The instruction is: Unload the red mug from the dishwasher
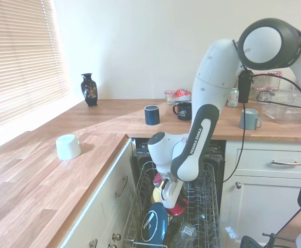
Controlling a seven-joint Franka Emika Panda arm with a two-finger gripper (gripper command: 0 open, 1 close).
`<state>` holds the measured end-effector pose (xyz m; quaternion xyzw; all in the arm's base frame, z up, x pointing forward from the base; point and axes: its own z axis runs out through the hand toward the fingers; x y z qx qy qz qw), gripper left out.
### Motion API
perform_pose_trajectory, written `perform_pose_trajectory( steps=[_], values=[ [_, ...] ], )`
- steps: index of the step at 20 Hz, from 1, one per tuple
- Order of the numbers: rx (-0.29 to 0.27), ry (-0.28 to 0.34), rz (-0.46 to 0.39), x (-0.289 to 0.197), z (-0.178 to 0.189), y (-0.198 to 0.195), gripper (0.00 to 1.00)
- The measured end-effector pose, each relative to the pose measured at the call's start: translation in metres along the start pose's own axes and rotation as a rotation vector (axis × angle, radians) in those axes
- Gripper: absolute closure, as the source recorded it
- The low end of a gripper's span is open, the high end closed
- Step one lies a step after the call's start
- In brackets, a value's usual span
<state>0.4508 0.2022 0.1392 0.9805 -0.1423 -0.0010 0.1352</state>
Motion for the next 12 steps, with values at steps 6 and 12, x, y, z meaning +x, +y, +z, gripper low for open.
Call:
perform_pose_trajectory(
  steps=[6, 12],
  values=[
    [0.090, 0.061, 0.083, 0.025, -0.096, 0.023, 1.00],
    [0.217, 0.064, 0.248, 0.083, -0.165, 0.108, 1.00]
  ],
)
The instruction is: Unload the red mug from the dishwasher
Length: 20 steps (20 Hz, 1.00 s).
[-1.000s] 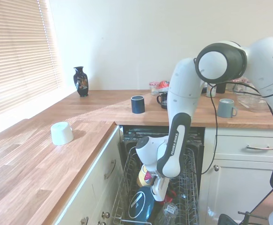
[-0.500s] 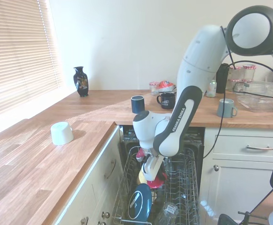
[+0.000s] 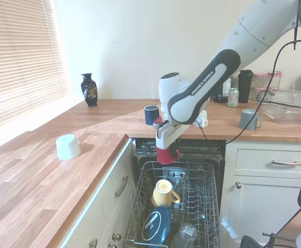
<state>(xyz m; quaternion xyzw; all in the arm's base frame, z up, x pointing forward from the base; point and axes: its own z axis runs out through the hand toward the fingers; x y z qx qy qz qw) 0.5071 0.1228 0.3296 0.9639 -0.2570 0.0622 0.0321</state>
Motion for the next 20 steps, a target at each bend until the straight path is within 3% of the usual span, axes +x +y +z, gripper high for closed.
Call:
perform_pose_trajectory(
  steps=[4, 8, 13, 20],
  values=[
    [0.046, 0.003, 0.127, 0.058, -0.045, 0.041, 1.00],
    [0.039, -0.026, 0.204, 0.100, -0.066, 0.065, 1.00],
    [0.013, -0.063, 0.268, 0.151, -0.061, 0.083, 1.00],
    [-0.023, -0.110, 0.295, 0.188, -0.033, 0.069, 1.00]
  ],
)
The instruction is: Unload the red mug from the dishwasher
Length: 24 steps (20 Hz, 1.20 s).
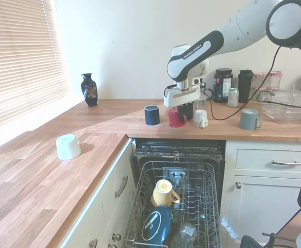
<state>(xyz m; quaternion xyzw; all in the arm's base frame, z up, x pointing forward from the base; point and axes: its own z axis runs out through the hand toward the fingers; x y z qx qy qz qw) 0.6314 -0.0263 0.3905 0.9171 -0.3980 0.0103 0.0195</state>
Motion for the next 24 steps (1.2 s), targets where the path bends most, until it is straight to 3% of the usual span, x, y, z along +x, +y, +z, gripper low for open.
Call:
perform_pose_trajectory(
  steps=[7, 8, 15, 24],
  values=[
    [-0.017, -0.029, 0.037, 0.024, 0.030, -0.005, 1.00],
    [-0.014, -0.032, 0.044, 0.026, 0.030, -0.005, 0.00],
    [-0.014, -0.053, 0.072, 0.028, 0.037, -0.004, 0.00],
    [0.015, -0.024, 0.091, 0.013, 0.045, 0.012, 0.00]
  ],
)
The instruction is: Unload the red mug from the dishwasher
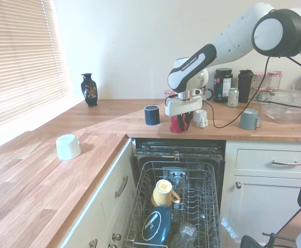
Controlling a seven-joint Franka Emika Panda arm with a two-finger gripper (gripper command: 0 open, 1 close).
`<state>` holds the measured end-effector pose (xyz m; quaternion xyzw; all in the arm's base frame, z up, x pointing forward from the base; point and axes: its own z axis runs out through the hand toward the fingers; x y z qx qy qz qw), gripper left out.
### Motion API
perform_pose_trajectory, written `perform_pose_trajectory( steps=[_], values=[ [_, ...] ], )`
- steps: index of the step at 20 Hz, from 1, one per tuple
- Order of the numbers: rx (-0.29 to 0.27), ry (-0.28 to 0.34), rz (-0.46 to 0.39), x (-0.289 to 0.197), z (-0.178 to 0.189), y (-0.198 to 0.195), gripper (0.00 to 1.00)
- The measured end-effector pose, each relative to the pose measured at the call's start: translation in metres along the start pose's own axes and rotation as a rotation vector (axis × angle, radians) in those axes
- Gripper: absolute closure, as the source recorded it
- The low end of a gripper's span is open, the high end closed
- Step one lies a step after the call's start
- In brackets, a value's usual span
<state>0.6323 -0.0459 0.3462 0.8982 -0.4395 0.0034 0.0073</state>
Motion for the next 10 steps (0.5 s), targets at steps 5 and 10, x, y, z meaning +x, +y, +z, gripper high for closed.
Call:
perform_pose_trajectory(
  steps=[5, 10],
  values=[
    [0.042, 0.028, -0.003, -0.032, -0.016, 0.034, 0.00],
    [0.077, 0.041, -0.001, -0.066, -0.041, 0.075, 0.00]
  ],
)
